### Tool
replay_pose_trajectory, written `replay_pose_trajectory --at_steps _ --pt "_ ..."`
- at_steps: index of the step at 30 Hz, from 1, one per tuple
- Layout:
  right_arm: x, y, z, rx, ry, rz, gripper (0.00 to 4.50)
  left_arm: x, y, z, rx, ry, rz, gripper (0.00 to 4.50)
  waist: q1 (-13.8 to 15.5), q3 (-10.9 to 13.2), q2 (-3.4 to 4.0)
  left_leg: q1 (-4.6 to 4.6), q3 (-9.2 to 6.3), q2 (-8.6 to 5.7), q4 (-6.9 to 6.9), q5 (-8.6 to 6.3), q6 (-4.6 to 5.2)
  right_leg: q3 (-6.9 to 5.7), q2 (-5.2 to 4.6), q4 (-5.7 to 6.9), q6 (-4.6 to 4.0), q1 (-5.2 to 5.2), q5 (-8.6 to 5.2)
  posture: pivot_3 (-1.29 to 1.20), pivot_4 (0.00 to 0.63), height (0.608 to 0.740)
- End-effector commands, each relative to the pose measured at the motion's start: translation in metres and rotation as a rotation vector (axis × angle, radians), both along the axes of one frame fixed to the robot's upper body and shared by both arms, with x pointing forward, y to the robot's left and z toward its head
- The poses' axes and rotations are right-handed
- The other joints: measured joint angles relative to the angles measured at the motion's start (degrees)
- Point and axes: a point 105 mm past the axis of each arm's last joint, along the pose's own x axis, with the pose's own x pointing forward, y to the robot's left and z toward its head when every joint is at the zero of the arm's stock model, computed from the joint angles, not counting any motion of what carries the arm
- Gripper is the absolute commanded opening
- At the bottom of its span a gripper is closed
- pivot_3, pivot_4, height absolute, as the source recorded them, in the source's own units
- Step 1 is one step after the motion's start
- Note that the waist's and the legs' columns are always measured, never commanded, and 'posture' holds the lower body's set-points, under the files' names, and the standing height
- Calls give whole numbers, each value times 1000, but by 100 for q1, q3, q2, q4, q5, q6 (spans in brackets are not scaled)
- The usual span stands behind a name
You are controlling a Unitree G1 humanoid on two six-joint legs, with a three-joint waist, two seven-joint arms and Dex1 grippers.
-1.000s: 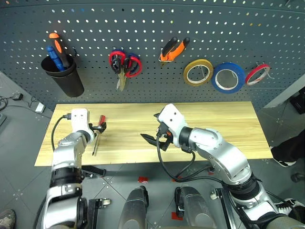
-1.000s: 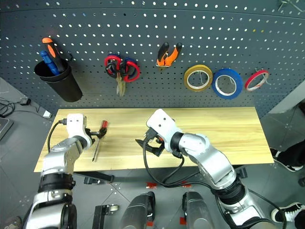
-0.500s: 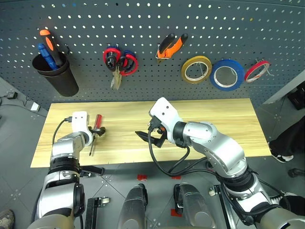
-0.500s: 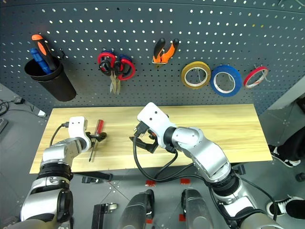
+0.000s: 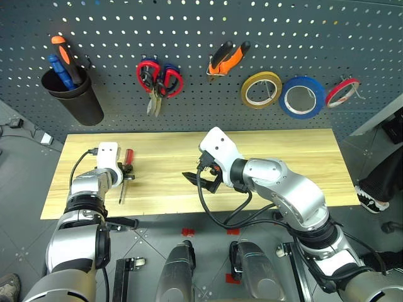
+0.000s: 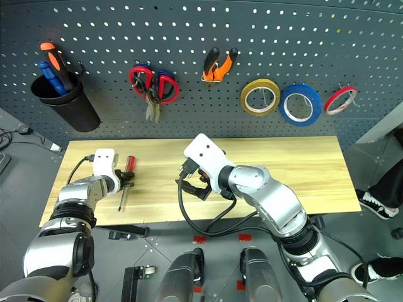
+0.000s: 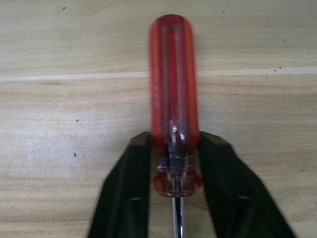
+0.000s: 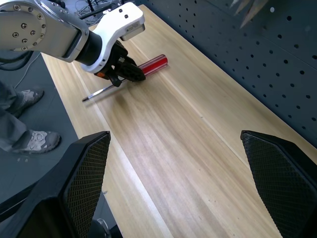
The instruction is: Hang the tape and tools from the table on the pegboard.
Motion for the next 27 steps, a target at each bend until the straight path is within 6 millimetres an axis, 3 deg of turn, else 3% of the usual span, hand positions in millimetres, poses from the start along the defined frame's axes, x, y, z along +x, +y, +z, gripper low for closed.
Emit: replay_pose_trajectory --at_steps 1,5,9,12,14,21,27 --pt "-3 1 16 26 -90 38 4500 -8 7 7 171 -81 -126 869 -18 -1 -2 0 2 0 0 0 0 1 -1 -1 0 -1 0 -145 322 740" --pt "-8 0 27 62 -214 87 4500 -25 3 27 301 -278 -209 869 -87 -6 -9 -5 10 5 -7 7 -16 7 -6 -6 -1 -11 0 -134 305 740" --pt "-17 -4 40 149 -302 149 4500 -61 -11 61 545 -525 -268 869 -98 -9 -14 -13 9 9 -15 6 -18 7 -10 -14 -1 -18 0 -129 290 740" --pt "-21 -7 47 218 -275 186 4500 -82 -17 81 559 -637 -215 869 -86 -11 -13 -13 8 9 -13 -1 -5 5 -14 -14 -2 -13 1 -118 282 740" --pt "-24 -8 55 252 -288 209 4500 -90 -23 107 560 -746 -174 869 -36 -13 -14 -11 3 7 -10 -2 -4 -1 -17 -9 -4 -10 2 -107 275 740" --pt "-26 -13 60 283 -245 276 4500 -94 -33 194 460 -1025 -115 869 112 -36 -28 -10 -7 6 2 1 -4 -19 -9 0 -14 -2 11 -76 244 740" --pt "-18 -17 70 322 -220 245 4500 -85 -30 253 354 -1158 -127 869 139 -45 -37 -10 -2 4 2 13 -25 -18 -5 -1 -12 -1 11 -63 226 740"
